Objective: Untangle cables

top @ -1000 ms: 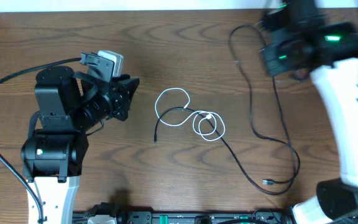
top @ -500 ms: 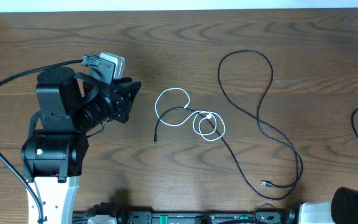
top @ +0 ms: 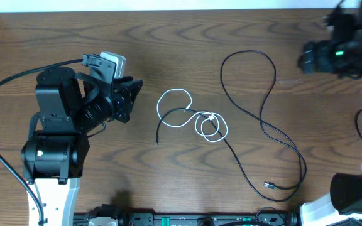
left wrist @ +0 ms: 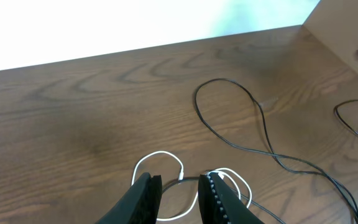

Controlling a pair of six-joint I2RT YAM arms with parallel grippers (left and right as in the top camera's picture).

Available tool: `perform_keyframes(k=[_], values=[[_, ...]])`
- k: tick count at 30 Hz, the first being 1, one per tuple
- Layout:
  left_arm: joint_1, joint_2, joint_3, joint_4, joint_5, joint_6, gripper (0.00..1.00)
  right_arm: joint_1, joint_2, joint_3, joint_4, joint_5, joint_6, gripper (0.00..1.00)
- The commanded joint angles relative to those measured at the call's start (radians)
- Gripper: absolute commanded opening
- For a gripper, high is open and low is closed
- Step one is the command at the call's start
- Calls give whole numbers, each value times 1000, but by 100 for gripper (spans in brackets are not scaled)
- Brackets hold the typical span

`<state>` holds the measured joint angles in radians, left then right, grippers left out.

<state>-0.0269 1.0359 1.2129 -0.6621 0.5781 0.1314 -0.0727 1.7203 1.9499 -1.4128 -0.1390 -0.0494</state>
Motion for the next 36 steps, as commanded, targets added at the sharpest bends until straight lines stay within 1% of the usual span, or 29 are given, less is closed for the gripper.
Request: perform_keyframes(k=[1,6,9,11,14,17,21,26,29,32,36], values=[[3,-6,-1,5,11,-5,26,97,-23,-177,106,21,-23,89],[3,-6,-1,0,-50,-5,26,192,-71,-431,362,43,-15,88],[3,-6,-1,-5,-75,-5,26,217,-146,-596,534,43,-3,88],[3,-5,-1,-7,-83,-4,26,219,-218,-719,640,38,4,90],[3,-6,-1,-3,-82,-4,26,219,-287,-861,731,35,4,93],[3,-6,-1,-2,-82,-5,26,219,-310,-962,784,19,23,94],[3,-6,-1,-5,-81,-5,26,222,-307,-1031,818,-45,26,94],[3,-6,-1,-11,-65,-4,26,243,-306,-1098,859,-68,26,95],[3,-7,-1,-11,-37,8,26,253,-303,-1113,870,-98,-19,97],[3,-7,-1,-11,-24,11,26,256,-274,-1114,877,-97,-61,98],[3,-7,-1,-23,-24,14,26,256,-191,-1114,917,-39,-55,96]])
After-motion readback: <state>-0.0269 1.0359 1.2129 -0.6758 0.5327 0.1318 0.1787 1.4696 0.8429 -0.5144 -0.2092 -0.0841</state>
